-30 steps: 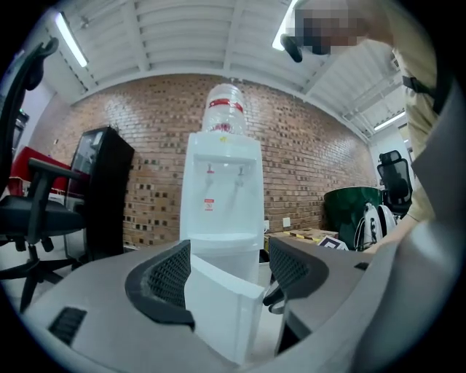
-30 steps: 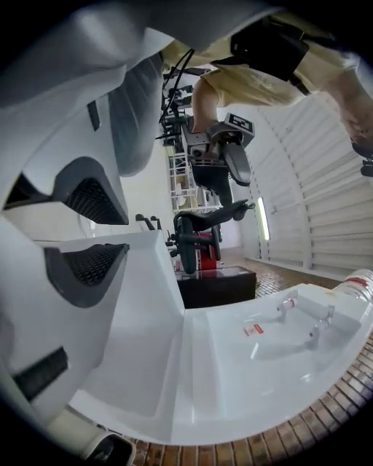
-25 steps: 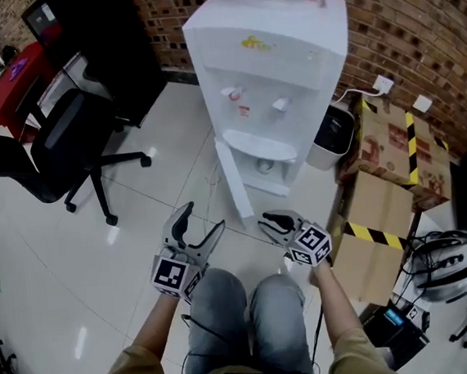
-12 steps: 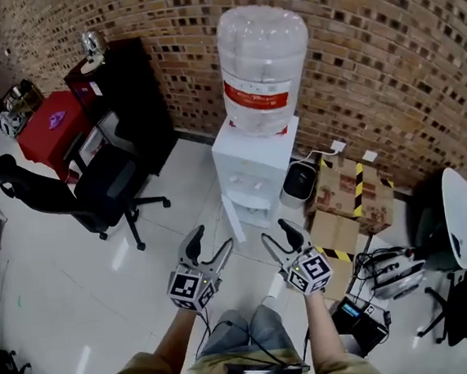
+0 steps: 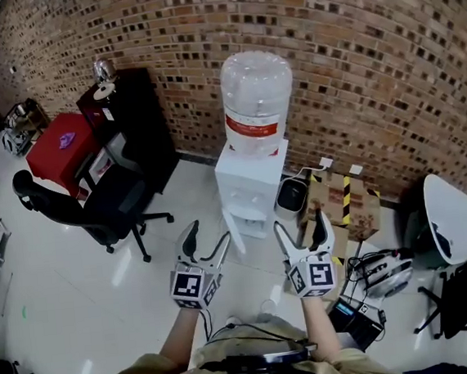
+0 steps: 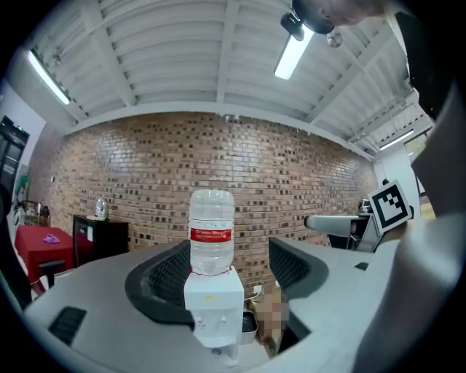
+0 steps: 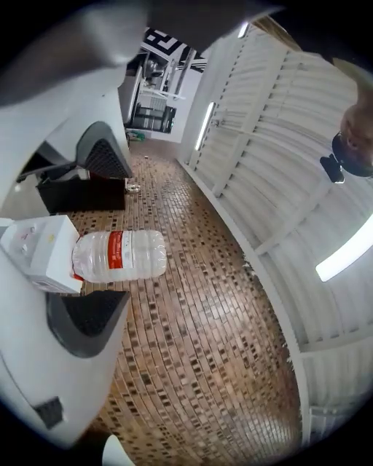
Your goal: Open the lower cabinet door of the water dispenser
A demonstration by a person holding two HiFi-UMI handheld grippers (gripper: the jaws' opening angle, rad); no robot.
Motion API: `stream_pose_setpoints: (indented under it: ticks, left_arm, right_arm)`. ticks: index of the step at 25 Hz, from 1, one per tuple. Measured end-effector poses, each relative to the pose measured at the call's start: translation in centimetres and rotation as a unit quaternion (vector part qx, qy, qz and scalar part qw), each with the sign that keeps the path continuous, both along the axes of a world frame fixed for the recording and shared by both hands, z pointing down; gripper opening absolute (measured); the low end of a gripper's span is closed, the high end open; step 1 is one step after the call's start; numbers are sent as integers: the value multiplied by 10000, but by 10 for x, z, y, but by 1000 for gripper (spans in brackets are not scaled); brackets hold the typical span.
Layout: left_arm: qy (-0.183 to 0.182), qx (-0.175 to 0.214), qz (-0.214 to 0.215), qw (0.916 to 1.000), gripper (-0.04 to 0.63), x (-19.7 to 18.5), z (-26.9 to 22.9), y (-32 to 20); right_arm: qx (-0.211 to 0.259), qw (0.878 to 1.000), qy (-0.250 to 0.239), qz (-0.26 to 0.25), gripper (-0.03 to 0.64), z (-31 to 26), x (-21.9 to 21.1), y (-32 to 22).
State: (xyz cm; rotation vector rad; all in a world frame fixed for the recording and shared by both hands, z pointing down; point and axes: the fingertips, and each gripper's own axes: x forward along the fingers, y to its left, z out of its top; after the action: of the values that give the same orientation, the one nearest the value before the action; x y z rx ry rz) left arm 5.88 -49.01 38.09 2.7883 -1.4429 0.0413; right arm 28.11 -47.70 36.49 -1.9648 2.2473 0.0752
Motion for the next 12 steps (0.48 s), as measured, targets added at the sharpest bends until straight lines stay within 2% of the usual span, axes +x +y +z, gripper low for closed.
stream_pose_setpoints:
  ticks: [4,8,12]
  left_arm:
    - [54,37,-114,9999,327,4,2,-1]
    - [-111,11,-105,9999,327,5,8,-6]
    - [-62,10,-122,9999,327,6,9,-17]
  right_arm:
    - [-142,9994,299,118,499,-1,-1,6]
    - [-327,9994,38,79,471,10,6,8]
    - [-446,9989,67,93,450,14,11,3]
